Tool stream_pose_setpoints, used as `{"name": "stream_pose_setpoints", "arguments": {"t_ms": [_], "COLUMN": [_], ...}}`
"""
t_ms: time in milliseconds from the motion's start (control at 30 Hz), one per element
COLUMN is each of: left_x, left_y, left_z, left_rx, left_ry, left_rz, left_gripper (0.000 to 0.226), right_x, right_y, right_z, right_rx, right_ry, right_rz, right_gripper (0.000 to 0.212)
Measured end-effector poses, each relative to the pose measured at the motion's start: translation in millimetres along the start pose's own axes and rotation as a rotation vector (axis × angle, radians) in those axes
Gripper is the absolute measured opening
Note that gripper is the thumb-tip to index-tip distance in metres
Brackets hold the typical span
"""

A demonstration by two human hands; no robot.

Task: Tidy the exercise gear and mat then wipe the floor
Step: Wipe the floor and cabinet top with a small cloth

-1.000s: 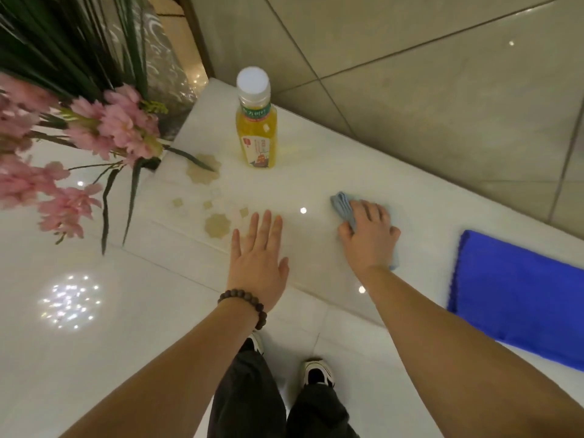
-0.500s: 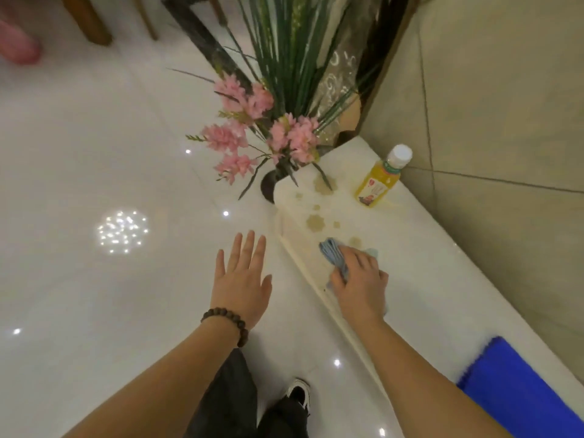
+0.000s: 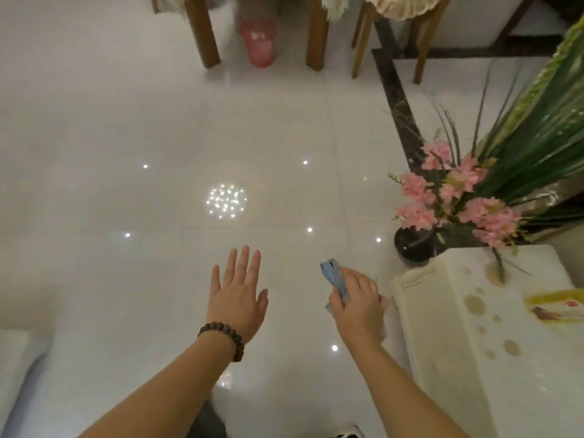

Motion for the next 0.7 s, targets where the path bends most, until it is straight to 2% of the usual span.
{"name": "stream_pose_setpoints", "arguments": {"t_ms": [200, 433, 700], "left_x": [-2.0, 0.8, -8.9], "left_y": [-137.2, -290.2, -386.4], "left_z": [13.9, 21.0, 50.5], "left_rx": [0.089, 0.243, 0.380], "left_ry": [-0.002, -0.008, -0.039], "left_rz": [-0.064, -0.091, -0.066], "left_gripper": [0.067, 0.066, 0.068], "right_x": [-80.8, -162.2, -225.3], "right_y": [-133.4, -271.9, -357.5], "right_z": [0.7, -12.6, 18.8], "right_rx": [0.061, 0.157, 0.305], "right_ry": [-0.058, -0.185, -0.234], "right_rz": [0.015, -0.019, -0.020], "right_gripper": [0.063, 0.057, 0.056]}}
Point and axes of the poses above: each hand's wrist, its own z-axis towards the middle knuckle, its own x-axis out of the back of the hand, y = z × x, the point moved 4 cm from there along z, towards the middle knuckle, and after that the axes turned 8 degrees about y, right-handed, at the moved point
